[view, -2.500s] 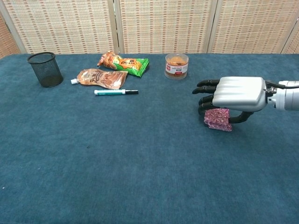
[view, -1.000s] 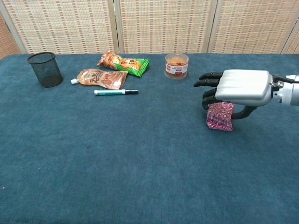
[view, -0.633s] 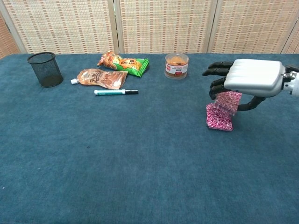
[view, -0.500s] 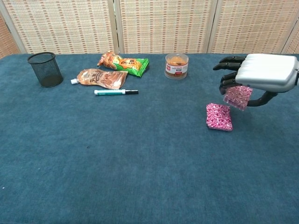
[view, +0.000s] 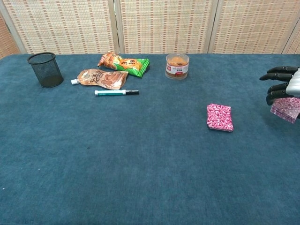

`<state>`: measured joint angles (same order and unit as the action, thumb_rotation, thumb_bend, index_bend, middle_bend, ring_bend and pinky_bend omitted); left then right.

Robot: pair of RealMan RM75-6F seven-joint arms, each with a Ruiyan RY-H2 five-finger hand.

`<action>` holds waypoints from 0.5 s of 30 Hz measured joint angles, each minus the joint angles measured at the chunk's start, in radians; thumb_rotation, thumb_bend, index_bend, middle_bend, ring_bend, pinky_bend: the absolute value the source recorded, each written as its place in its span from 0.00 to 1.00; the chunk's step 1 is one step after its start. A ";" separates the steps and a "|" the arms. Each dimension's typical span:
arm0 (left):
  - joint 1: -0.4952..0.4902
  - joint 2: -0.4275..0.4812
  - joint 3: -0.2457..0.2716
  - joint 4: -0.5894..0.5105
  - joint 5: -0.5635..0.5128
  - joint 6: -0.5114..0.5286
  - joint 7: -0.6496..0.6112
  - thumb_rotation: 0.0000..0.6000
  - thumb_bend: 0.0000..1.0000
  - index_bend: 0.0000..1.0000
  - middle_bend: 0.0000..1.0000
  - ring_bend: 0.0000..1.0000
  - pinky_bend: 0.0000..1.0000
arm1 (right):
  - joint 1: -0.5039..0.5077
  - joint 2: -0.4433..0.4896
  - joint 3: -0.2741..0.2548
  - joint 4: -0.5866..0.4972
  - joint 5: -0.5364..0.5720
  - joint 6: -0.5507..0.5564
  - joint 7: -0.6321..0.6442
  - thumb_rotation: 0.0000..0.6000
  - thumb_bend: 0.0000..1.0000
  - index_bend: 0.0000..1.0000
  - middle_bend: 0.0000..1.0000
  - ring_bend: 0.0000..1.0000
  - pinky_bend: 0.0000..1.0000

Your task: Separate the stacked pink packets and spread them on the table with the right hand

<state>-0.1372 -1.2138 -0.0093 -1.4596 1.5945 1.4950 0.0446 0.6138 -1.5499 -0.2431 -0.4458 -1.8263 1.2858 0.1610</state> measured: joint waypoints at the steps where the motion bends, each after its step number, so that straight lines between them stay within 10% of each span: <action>1: 0.000 0.000 0.001 0.000 0.001 0.000 0.000 1.00 0.46 0.00 0.09 0.09 0.18 | -0.003 -0.008 -0.001 0.011 0.000 -0.002 0.007 1.00 0.20 0.43 0.37 0.05 0.07; 15: 0.001 -0.012 0.004 0.036 0.005 0.004 -0.026 1.00 0.46 0.00 0.09 0.10 0.18 | 0.022 -0.099 0.002 0.076 0.002 -0.107 0.023 1.00 0.20 0.24 0.28 0.05 0.07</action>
<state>-0.1365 -1.2260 -0.0056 -1.4234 1.5993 1.4990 0.0187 0.6363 -1.6490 -0.2410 -0.3695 -1.8247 1.1785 0.1835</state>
